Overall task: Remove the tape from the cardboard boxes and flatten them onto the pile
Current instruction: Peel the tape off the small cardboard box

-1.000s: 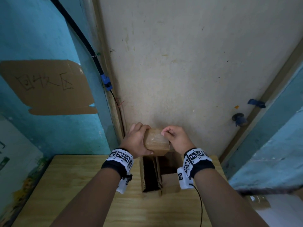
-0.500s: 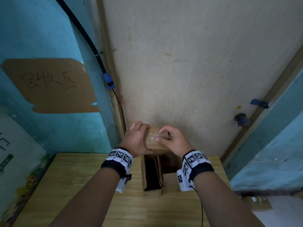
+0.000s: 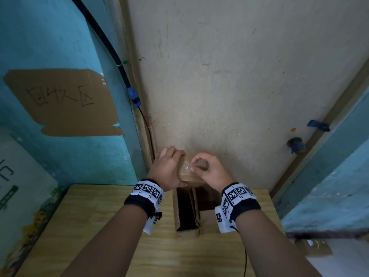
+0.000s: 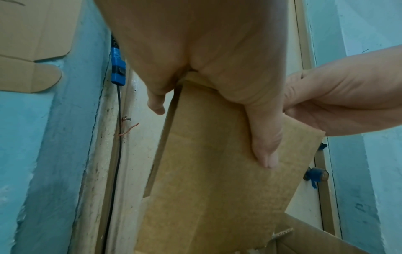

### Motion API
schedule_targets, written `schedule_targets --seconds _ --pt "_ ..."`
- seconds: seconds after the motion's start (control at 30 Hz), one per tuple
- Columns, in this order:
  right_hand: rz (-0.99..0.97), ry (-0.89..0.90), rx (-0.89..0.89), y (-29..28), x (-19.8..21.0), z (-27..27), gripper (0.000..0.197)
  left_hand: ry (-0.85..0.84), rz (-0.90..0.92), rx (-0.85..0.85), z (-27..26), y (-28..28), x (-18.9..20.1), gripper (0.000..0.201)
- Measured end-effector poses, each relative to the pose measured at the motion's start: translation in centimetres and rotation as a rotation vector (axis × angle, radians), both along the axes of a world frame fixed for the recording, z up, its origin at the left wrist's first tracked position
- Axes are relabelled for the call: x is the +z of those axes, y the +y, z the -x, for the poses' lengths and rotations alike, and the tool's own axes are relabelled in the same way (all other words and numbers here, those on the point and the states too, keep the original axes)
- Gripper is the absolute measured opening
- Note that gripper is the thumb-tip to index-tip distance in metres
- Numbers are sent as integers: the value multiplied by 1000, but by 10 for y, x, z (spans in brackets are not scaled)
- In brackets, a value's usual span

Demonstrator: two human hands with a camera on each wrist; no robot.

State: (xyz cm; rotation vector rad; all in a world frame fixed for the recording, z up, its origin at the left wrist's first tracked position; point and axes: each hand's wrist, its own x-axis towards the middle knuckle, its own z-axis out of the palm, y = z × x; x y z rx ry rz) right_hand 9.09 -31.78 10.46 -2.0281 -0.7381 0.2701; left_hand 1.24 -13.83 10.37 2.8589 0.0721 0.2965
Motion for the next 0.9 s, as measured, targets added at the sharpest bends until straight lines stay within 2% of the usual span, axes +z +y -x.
schedule_targets --seconds 0.1,0.27,0.43,0.63,0.7,0.8,0.9 --pt "61 -16 72 4 2 3 26 7 -27 -25 -1 1 0 99" --pt "108 18 76 7 9 2 13 13 -74 -48 -6 1 6 101" --pt "65 13 32 9 9 -1 3 -4 -85 -45 -7 2 8 102" --pt "42 15 -33 14 -1 -1 10 15 -100 -34 -6 4 3 102" --pt "16 -3 -32 12 -3 -2 3 13 -93 -35 -6 6 3 102" --pt "-15 -60 18 12 -3 -3 11 4 -106 -39 -6 6 4 103" --pt "-71 -27 -26 17 -3 -3 7 -12 -100 -32 -8 5 4 104"
